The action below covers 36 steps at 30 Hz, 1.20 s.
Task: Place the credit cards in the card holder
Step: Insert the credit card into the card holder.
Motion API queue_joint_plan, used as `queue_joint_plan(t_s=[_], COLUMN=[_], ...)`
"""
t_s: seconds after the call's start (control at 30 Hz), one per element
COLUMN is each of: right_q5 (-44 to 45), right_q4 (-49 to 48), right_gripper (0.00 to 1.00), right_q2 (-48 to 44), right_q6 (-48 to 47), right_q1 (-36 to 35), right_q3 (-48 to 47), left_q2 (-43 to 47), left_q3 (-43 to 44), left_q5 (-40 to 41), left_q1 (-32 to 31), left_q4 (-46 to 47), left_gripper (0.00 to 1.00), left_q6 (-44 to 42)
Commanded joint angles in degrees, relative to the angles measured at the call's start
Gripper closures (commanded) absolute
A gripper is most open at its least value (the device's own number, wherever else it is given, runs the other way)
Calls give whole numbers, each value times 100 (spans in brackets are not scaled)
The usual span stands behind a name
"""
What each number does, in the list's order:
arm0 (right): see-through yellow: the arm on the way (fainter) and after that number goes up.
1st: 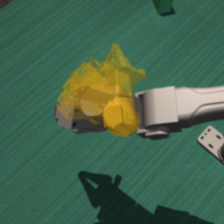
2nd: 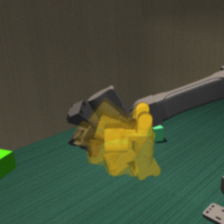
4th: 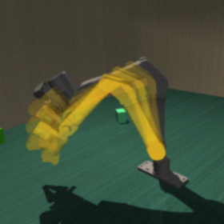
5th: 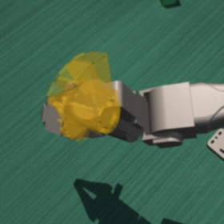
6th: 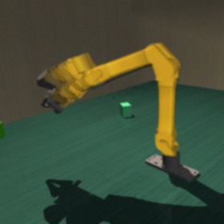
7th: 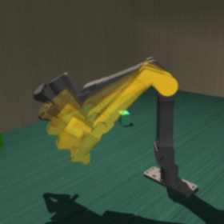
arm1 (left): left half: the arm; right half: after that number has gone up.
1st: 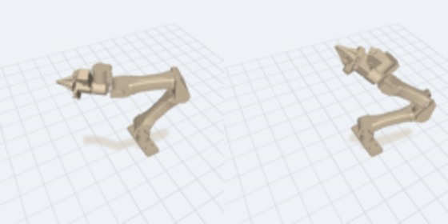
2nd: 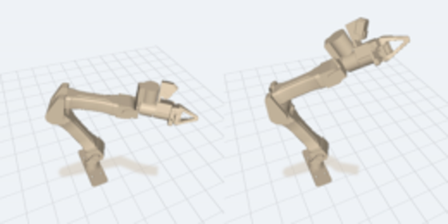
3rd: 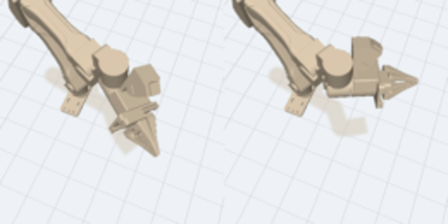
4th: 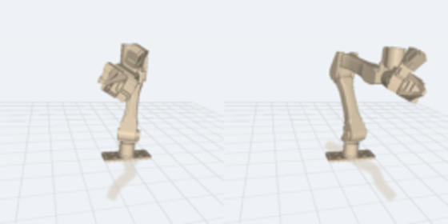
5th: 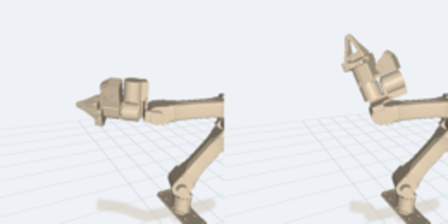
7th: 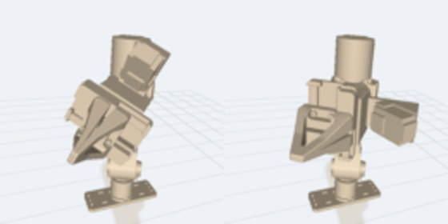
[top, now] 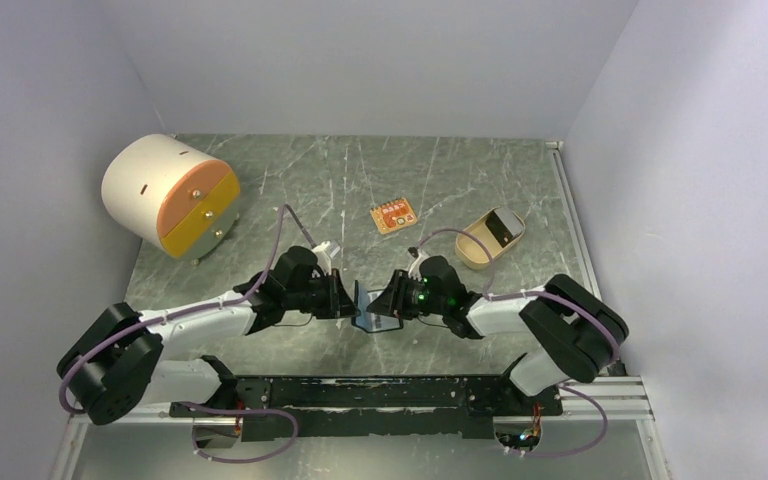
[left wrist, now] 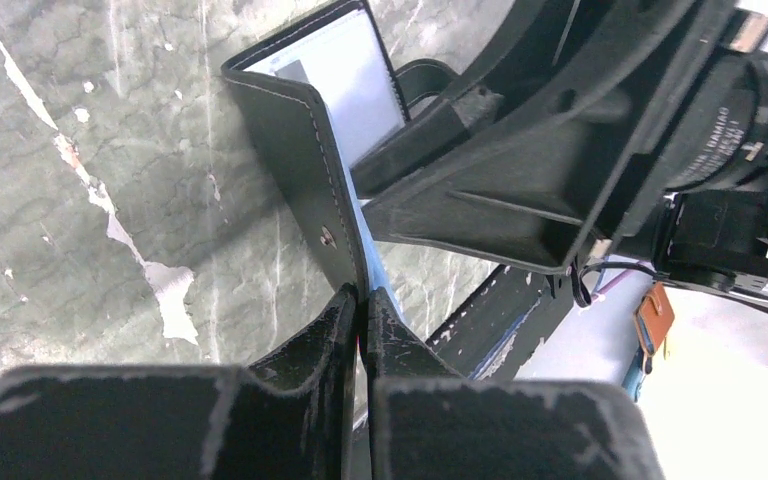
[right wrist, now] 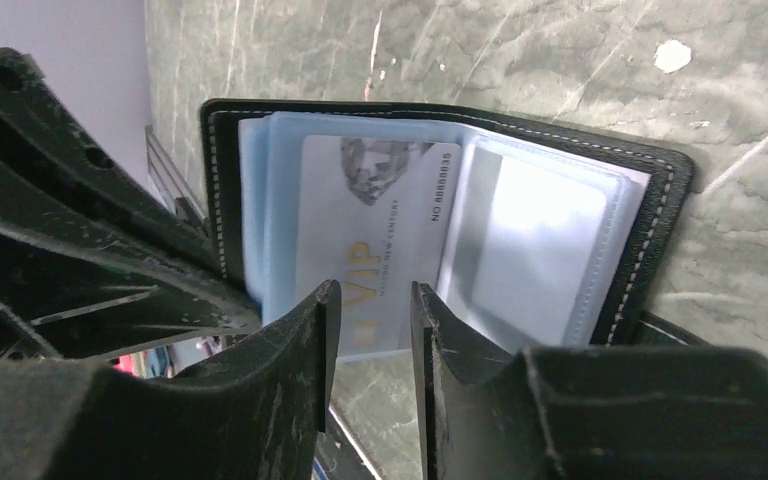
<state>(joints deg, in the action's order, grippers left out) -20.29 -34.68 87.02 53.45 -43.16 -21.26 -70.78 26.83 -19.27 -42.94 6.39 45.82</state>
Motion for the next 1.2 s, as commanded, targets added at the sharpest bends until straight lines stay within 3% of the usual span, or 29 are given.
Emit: queue_joint_plan(t_s=[0.0,0.17,0.4,0.57,0.7,0.87,0.97,1.17], right_q5=[394,466,225,401,637,1066,1255,1213], right_q4=[676,813,121,290,916,1958,2361,2058], right_gripper=[64,60,56,53,59,60,60,66], right_q2=[-419,-587,-412,-766,-1124,-1467,-1491,-862], right_q6=[-269,-382,-127,-126,-306,-776,-1083,-1087], right_q1=[-19,-24,-26,-19,-25,-9,-8,-11], right_q3=[-110,-165,43,108,7,-441,-677,-661], left_q2=[-256,-557,-624,-581,-384,-350,-683,-1456], left_q3=[268,471,639,879,1178,1730,2029,2596], left_q5=[156,39,91,529,964,1489,1605,1509], left_q1=[23,9,-12,-6,-18,-179,-334,-678], left_q4=[-136,-213,-281,-1062,-2054,-3121,-3337,-3361], left_gripper=[91,91,91,91,91,91,91,91], left_q6=[-178,-248,-261,-215,-214,-218,-237,-265])
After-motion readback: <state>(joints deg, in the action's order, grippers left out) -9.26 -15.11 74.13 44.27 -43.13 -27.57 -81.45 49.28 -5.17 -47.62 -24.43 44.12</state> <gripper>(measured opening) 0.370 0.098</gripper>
